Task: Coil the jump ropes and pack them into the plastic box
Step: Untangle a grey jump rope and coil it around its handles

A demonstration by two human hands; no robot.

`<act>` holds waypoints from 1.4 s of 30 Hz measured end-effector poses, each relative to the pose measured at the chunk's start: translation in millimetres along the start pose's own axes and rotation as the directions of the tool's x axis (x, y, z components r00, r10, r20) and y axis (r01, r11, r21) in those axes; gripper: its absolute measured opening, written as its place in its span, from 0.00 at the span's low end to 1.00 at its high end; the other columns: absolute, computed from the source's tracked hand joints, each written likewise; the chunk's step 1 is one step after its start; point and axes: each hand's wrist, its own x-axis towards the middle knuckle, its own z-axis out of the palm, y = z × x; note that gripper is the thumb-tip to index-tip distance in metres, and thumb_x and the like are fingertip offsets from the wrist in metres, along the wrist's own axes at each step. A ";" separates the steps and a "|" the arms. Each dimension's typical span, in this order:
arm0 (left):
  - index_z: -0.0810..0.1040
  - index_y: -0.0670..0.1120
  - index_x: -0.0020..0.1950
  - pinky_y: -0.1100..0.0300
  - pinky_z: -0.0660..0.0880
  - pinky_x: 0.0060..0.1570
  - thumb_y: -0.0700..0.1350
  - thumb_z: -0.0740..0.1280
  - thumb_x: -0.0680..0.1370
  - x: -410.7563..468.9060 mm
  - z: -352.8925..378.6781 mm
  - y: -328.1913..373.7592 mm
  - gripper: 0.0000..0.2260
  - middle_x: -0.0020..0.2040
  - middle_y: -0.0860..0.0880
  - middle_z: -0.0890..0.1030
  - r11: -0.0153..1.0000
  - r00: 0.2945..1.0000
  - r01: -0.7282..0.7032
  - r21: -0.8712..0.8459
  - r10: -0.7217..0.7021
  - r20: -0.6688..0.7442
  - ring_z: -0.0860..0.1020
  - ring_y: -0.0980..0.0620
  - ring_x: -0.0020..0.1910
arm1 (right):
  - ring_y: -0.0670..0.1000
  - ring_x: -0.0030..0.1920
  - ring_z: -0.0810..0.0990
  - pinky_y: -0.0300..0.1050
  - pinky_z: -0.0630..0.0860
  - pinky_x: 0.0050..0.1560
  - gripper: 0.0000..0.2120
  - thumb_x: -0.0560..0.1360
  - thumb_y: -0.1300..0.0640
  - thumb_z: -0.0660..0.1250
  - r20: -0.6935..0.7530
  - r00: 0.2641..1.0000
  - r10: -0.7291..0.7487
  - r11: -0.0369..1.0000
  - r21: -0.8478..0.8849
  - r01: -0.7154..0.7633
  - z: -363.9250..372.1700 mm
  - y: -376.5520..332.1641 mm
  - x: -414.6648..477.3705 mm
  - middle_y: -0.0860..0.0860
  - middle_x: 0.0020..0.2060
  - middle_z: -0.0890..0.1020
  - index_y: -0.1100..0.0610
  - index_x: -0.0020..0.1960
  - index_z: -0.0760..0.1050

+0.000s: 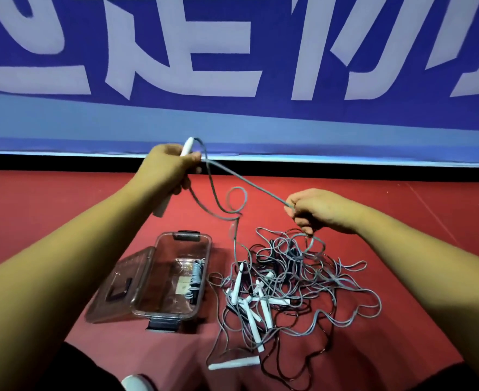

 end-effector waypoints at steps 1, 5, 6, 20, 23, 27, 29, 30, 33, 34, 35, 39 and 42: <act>0.73 0.44 0.41 0.65 0.62 0.20 0.43 0.68 0.78 -1.1 -3.1 -4.1 0.08 0.31 0.44 0.76 0.992 0.999 -0.001 0.124 0.006 -0.036 0.72 0.55 0.18 | 0.51 0.27 0.66 0.41 0.67 0.30 0.10 0.73 0.67 0.54 -0.004 1.000 -0.006 0.999 -0.034 0.006 0.2 0.2 0.9 0.53 0.26 0.67 0.59 0.39 0.72; 0.78 0.41 0.49 0.65 0.63 0.19 0.44 0.69 0.78 -15.7 0.5 -0.7 0.06 0.28 0.41 0.78 0.972 0.991 -0.128 0.196 0.117 0.069 0.70 0.55 0.17 | 0.49 0.26 0.68 0.42 0.68 0.31 0.10 0.80 0.65 0.58 0.003 0.983 -0.186 0.970 -0.160 0.184 10.5 -20.2 -2.5 0.50 0.27 0.69 0.61 0.47 0.78; 0.78 0.41 0.51 0.65 0.61 0.19 0.44 0.69 0.79 -20.5 6.1 4.4 0.06 0.27 0.43 0.78 0.980 0.981 -0.155 0.123 0.138 0.133 0.70 0.55 0.17 | 0.49 0.26 0.68 0.42 0.69 0.31 0.09 0.81 0.63 0.60 0.010 0.973 -0.229 0.962 -0.152 0.228 14.8 -28.5 -3.9 0.48 0.26 0.69 0.61 0.48 0.79; 0.71 0.46 0.38 0.69 0.55 0.21 0.42 0.65 0.81 -6.0 19.2 1.5 0.11 0.28 0.50 0.67 0.948 0.988 0.095 -0.304 -0.053 0.144 0.61 0.55 0.19 | 0.49 0.30 0.72 0.45 0.74 0.38 0.09 0.81 0.62 0.61 -0.026 0.974 -0.226 0.974 0.023 0.227 3.0 -16.9 4.3 0.56 0.33 0.72 0.62 0.45 0.76; 0.71 0.46 0.38 0.69 0.55 0.22 0.43 0.66 0.81 2.3 11.8 -6.5 0.12 0.27 0.50 0.68 0.926 0.995 0.102 -0.364 -0.101 0.023 0.62 0.55 0.19 | 0.52 0.33 0.76 0.50 0.74 0.42 0.10 0.81 0.61 0.61 0.031 0.993 -0.113 0.986 -0.117 0.116 -8.4 9.4 7.3 0.55 0.32 0.75 0.61 0.42 0.76; 0.75 0.43 0.40 0.67 0.60 0.21 0.44 0.68 0.78 11.5 -12.6 -17.4 0.09 0.30 0.46 0.75 0.998 0.990 0.029 -0.047 -0.036 -0.136 0.66 0.55 0.17 | 0.52 0.30 0.74 0.48 0.74 0.38 0.15 0.81 0.55 0.62 0.019 0.999 -0.047 0.986 -0.161 0.050 -14.9 21.6 3.4 0.51 0.27 0.73 0.60 0.39 0.76; 0.78 0.44 0.43 0.63 0.64 0.24 0.44 0.71 0.75 9.2 -20.6 -24.1 0.05 0.27 0.46 0.78 0.924 0.987 -0.007 0.383 0.067 -0.143 0.69 0.57 0.16 | 0.49 0.26 0.68 0.42 0.68 0.31 0.15 0.81 0.55 0.62 -0.054 0.993 -0.108 0.992 -0.077 0.103 -13.8 8.6 -0.7 0.49 0.25 0.70 0.60 0.39 0.76; 0.79 0.45 0.44 0.62 0.65 0.25 0.45 0.72 0.74 6.8 -18.3 -24.4 0.04 0.27 0.47 0.77 0.905 0.988 -0.036 0.423 0.095 -0.119 0.70 0.57 0.17 | 0.48 0.25 0.65 0.41 0.65 0.29 0.15 0.81 0.55 0.62 -0.084 0.985 -0.148 0.988 -0.060 0.143 -11.6 -0.9 -3.0 0.49 0.25 0.69 0.60 0.38 0.76; 0.81 0.46 0.47 0.64 0.62 0.25 0.45 0.73 0.75 -8.6 5.6 -8.8 0.05 0.30 0.47 0.76 0.992 0.991 -0.123 0.012 0.122 0.060 0.69 0.54 0.21 | 0.47 0.25 0.63 0.39 0.61 0.28 0.15 0.81 0.55 0.63 -0.058 0.962 -0.267 0.963 -0.064 0.263 1.8 -29.2 -8.4 0.49 0.25 0.68 0.62 0.39 0.78; 0.81 0.46 0.49 0.64 0.61 0.25 0.45 0.73 0.75 -12.5 14.6 -2.6 0.05 0.35 0.44 0.79 0.989 0.980 -0.126 -0.073 0.135 0.147 0.69 0.53 0.23 | 0.47 0.25 0.63 0.39 0.62 0.27 0.15 0.81 0.55 0.63 -0.023 0.954 -0.300 0.951 -0.079 0.298 8.1 -37.7 -10.8 0.48 0.24 0.68 0.62 0.40 0.79; 0.82 0.47 0.51 0.64 0.60 0.25 0.46 0.72 0.76 -17.1 22.9 3.3 0.06 0.39 0.42 0.82 0.988 0.959 -0.127 -0.091 0.146 0.244 0.70 0.51 0.25 | 0.48 0.25 0.63 0.39 0.61 0.27 0.15 0.81 0.55 0.63 0.010 0.944 -0.329 0.941 -0.077 0.329 13.9 -44.8 -12.3 0.48 0.24 0.68 0.61 0.40 0.79; 0.76 0.43 0.42 0.64 0.54 0.25 0.48 0.65 0.81 -28.7 45.2 9.6 0.12 0.28 0.46 0.74 0.996 0.865 -0.077 -0.039 0.086 0.493 0.65 0.51 0.22 | 0.49 0.26 0.61 0.41 0.60 0.28 0.16 0.82 0.55 0.60 -0.031 0.931 -0.364 0.929 0.064 0.365 23.8 -62.0 -13.9 0.50 0.25 0.66 0.61 0.39 0.75; 0.66 0.47 0.36 0.67 0.50 0.23 0.45 0.61 0.83 -19.4 40.3 10.9 0.16 0.26 0.50 0.62 0.960 0.945 0.002 -0.281 0.090 0.314 0.58 0.56 0.20 | 0.50 0.27 0.68 0.42 0.68 0.32 0.16 0.82 0.53 0.60 -0.091 0.917 -0.389 0.921 -0.005 0.390 14.5 -54.2 -11.4 0.50 0.25 0.70 0.60 0.39 0.73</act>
